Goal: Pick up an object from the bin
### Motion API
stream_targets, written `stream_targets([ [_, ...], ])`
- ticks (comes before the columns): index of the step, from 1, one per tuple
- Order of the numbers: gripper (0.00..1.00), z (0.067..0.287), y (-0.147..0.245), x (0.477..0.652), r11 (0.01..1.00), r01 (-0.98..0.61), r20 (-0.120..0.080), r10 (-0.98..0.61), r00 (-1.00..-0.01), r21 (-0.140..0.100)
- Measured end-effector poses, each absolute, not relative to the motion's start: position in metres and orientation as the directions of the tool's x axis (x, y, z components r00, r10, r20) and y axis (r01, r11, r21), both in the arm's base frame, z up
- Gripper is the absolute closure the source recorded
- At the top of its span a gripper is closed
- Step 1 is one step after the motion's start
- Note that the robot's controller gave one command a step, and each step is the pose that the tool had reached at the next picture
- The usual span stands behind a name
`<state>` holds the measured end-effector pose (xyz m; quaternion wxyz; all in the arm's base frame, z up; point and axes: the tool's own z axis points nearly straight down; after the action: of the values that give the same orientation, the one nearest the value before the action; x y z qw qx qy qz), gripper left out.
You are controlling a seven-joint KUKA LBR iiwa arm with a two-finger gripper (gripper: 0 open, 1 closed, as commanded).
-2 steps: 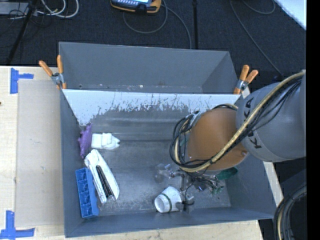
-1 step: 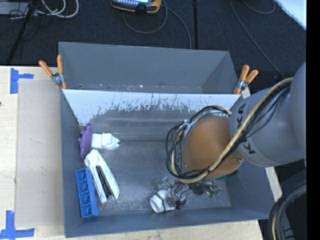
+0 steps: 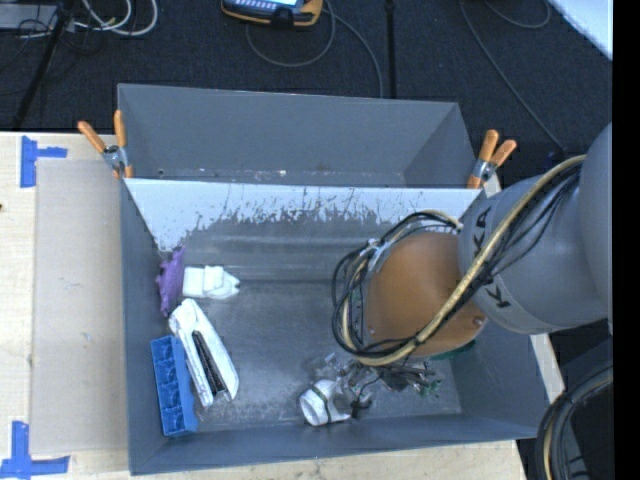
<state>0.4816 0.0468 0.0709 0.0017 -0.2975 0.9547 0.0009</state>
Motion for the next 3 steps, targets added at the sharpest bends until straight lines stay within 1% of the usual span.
stream_targets([
  [3, 1.00, 0.0708, 0.0466, 0.4816, 0.825, -0.566, -0.004, -0.566, -0.825, 0.001],
])
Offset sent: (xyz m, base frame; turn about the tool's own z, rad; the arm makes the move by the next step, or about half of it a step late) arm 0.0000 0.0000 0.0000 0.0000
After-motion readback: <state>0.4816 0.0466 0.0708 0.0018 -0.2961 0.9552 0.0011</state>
